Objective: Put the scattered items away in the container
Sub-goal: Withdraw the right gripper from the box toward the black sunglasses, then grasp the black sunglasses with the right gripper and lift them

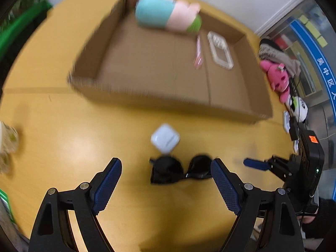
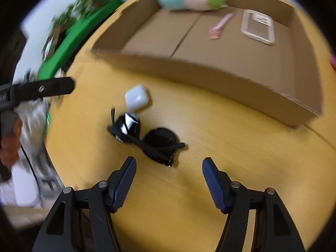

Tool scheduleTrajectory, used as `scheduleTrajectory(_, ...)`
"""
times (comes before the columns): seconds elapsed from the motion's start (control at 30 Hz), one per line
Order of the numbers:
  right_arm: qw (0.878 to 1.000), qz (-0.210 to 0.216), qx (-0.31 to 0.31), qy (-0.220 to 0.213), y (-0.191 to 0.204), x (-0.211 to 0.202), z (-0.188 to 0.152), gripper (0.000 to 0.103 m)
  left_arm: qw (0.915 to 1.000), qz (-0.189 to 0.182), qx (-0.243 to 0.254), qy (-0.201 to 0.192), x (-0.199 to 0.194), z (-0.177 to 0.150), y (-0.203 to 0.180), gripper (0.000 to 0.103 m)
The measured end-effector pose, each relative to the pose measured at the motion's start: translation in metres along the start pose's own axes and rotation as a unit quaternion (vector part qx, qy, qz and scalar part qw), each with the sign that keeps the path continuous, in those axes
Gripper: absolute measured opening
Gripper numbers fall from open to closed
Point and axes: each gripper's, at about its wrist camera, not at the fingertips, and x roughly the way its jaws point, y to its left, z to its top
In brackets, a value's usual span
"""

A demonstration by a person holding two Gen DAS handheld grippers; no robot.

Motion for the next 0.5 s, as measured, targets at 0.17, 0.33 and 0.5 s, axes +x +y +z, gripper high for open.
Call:
scheduleTrajectory(0.17,0.999,0.025,0.03,0.034,-0.006,0.034,0.004,0.065,0.9972,-0.034,-0.044,0.049,0.04,-0.017,0.02,0.09)
scheduleTrajectory(0.33,0.997,0.014,0.067,0.037,-0.013,0.05,0.006,0.065,0.9901,-0.076,-0.092,0.074,0.063,-0.028,0.037,0.083)
scheduleTrajectory(0.5,0.999,-0.011,0.013,0.028,0.004,0.063,0.01,0.06,0.986,-0.105,-0.097,0.086,0.077,-0.03,0.036,0.069)
